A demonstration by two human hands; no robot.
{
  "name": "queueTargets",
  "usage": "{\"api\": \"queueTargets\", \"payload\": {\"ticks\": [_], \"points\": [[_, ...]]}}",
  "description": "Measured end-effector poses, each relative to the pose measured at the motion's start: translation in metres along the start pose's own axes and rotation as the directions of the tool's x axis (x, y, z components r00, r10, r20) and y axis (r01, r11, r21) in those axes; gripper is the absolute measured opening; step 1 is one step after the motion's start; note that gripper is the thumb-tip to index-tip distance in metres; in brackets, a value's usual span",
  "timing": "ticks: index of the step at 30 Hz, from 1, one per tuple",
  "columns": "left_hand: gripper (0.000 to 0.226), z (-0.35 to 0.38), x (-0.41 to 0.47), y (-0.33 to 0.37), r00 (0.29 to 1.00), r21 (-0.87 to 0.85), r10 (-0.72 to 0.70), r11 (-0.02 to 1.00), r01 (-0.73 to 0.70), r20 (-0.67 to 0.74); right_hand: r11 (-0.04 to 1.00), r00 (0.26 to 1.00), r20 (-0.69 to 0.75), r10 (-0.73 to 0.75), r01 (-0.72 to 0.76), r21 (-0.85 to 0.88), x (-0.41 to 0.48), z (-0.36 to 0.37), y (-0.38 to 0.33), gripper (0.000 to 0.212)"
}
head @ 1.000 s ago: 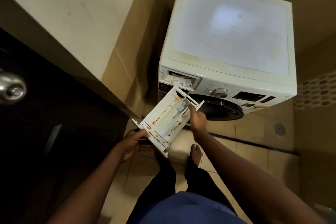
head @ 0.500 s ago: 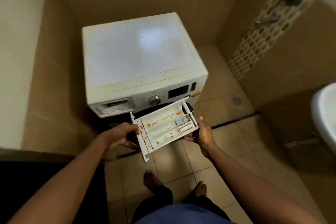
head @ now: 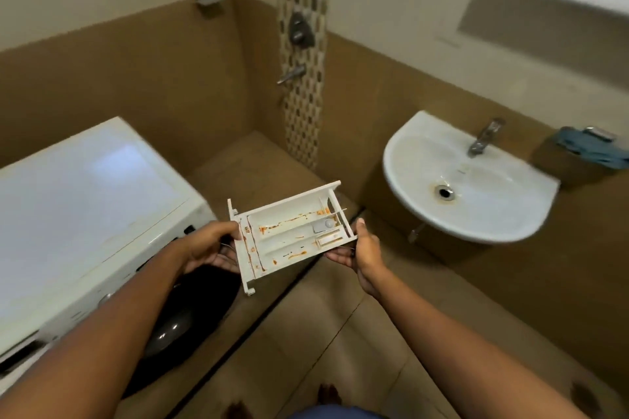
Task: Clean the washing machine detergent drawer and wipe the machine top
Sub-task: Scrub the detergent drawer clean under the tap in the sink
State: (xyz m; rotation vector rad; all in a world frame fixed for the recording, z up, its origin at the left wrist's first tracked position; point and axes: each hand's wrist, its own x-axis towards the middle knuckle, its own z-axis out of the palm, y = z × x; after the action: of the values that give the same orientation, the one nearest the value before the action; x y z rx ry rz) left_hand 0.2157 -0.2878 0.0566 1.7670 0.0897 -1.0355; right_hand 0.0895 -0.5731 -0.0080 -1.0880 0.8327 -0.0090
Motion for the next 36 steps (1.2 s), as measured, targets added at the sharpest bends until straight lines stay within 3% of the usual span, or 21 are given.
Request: {"api": "queueTargets", "payload": {"ticks": [3,6,10,13,20,27,31,36], "points": [[0.055,0.033,0.027,0.055,0.997,0.053,0.047,0.997,-0.050,0.054,0.998,0.997,-0.060,-0.044,0.047,0.043,0.013,-0.037,-0.037,0.057],[0.057,0.062,0.055,0.109,0.987,0.103,0.105,0.988,-0.117,0.120,0.990,0.986,-0.123,-0.109,0.118,0.074,0.025,-0.069,-0.072,0.053],[0.051,0.101,0.109,0.175,0.966,0.185,0.140,0.966,-0.181,0.216,0.976,0.963,-0.234,-0.136,0.170,0.135,0.043,-0.108,-0.108,0.049],[0.032,0.130,0.155,0.218,0.941,0.238,0.168,0.940,-0.243,0.295,0.961,0.930,-0.336,-0.149,0.216,0.170,0.060,-0.130,-0.130,0.044],[0.027,0.212,0.247,0.306,0.890,0.374,0.129,0.874,-0.311,0.437,0.966,0.788,-0.598,-0.148,0.245,0.083,0.089,-0.180,-0.169,0.039],[0.027,0.301,0.309,0.323,0.867,0.496,0.046,0.805,-0.327,0.497,0.982,0.678,-0.716,-0.168,0.050,-0.182,0.112,-0.237,-0.183,0.045],[0.030,0.331,0.341,0.315,0.865,0.537,-0.027,0.794,-0.286,0.501,0.922,0.692,-0.697,-0.190,-0.117,-0.368,0.134,-0.268,-0.185,0.059],[0.033,0.363,0.374,0.315,0.865,0.526,-0.063,0.815,-0.243,0.497,0.900,0.693,-0.702,-0.168,-0.184,-0.396,0.173,-0.305,-0.186,0.069]]}}
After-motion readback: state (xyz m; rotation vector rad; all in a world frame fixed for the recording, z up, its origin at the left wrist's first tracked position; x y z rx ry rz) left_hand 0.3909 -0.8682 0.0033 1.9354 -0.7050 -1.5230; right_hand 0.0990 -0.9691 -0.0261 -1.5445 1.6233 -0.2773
